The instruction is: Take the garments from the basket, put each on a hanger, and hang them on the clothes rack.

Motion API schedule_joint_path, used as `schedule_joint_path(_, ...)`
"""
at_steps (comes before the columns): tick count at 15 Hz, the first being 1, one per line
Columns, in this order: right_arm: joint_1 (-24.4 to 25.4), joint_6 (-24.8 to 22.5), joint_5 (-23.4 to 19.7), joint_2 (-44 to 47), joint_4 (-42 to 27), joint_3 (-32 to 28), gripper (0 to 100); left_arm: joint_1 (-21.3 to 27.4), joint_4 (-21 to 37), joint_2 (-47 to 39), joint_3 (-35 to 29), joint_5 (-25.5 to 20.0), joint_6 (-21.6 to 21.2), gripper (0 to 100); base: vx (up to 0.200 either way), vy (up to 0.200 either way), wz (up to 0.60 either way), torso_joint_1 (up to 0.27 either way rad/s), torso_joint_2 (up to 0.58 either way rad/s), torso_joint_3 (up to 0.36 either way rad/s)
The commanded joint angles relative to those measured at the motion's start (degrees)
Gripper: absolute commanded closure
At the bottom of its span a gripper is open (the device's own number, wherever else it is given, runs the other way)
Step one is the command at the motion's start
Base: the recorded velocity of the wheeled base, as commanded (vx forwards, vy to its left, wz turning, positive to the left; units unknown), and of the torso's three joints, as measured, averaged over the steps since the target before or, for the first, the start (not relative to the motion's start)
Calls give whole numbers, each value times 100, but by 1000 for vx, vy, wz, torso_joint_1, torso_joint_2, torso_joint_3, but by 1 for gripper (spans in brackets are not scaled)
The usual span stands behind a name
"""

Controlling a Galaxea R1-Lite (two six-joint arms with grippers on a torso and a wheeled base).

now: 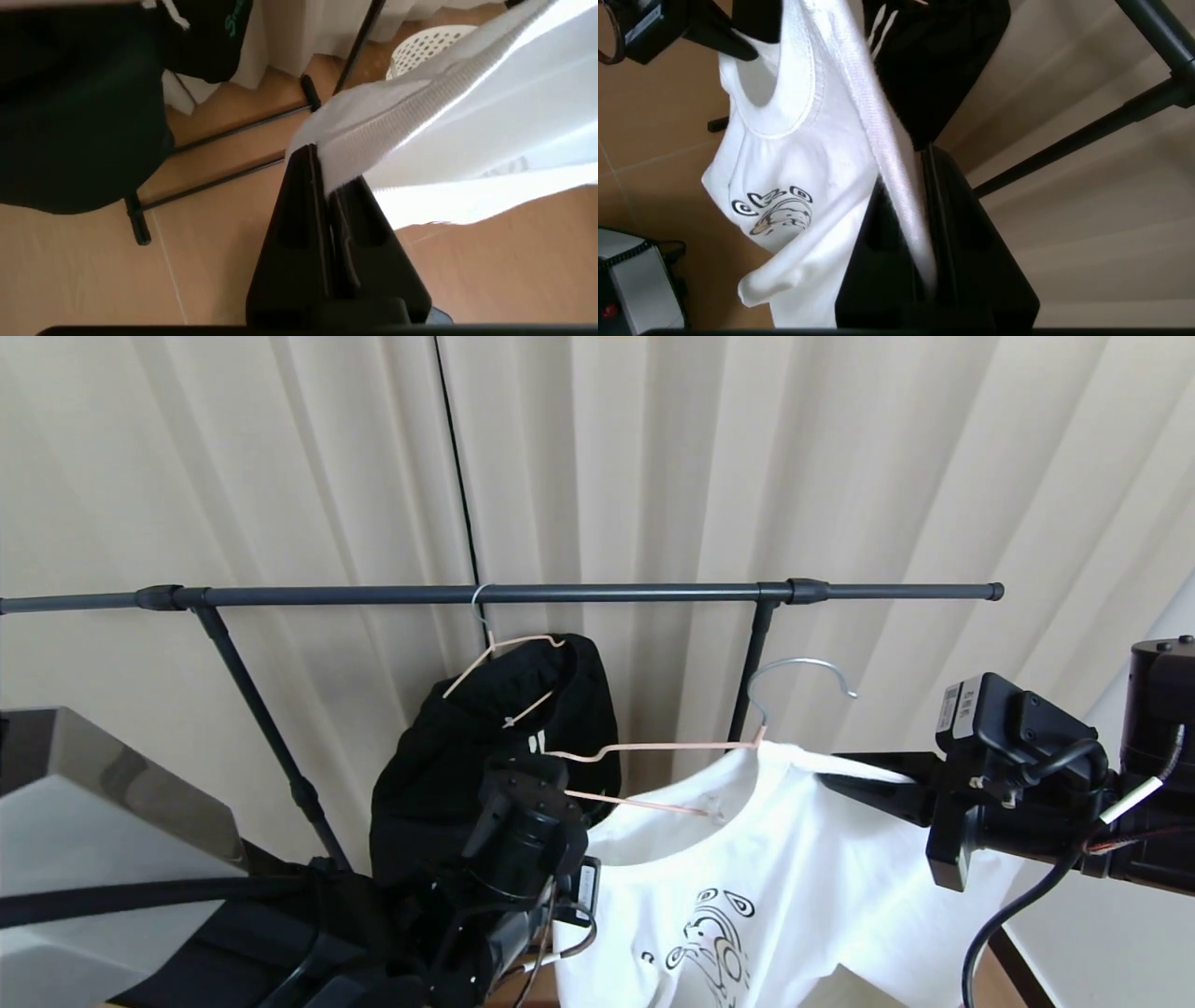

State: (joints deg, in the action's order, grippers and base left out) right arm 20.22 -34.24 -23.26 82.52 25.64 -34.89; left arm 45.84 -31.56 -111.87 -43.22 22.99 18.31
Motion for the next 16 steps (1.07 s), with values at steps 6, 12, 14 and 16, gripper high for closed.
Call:
schedule_joint_path(6, -1, -3, 41, -25, -6, 140, 100, -444, -8, 605, 199, 4, -3, 100, 0, 0, 0, 0, 0, 0)
schedule_joint_path(12, -45, -3, 76, -104, -6, 219, 100, -664, -8, 1054, 419, 4, -12, 100, 0, 0, 0, 0, 0, 0)
schedule_joint_path(14, -45, -3, 85, -131, -6, 228, 100, -743, -8, 1159, 428, 4, -64, 100, 0, 0, 0, 0, 0, 0)
schedule_joint_path(16, -45, -12, 85, -183, 3, 290, 100, -769, -8, 1291, 393, 4, -205, 100, 0, 0, 0, 0, 0, 0)
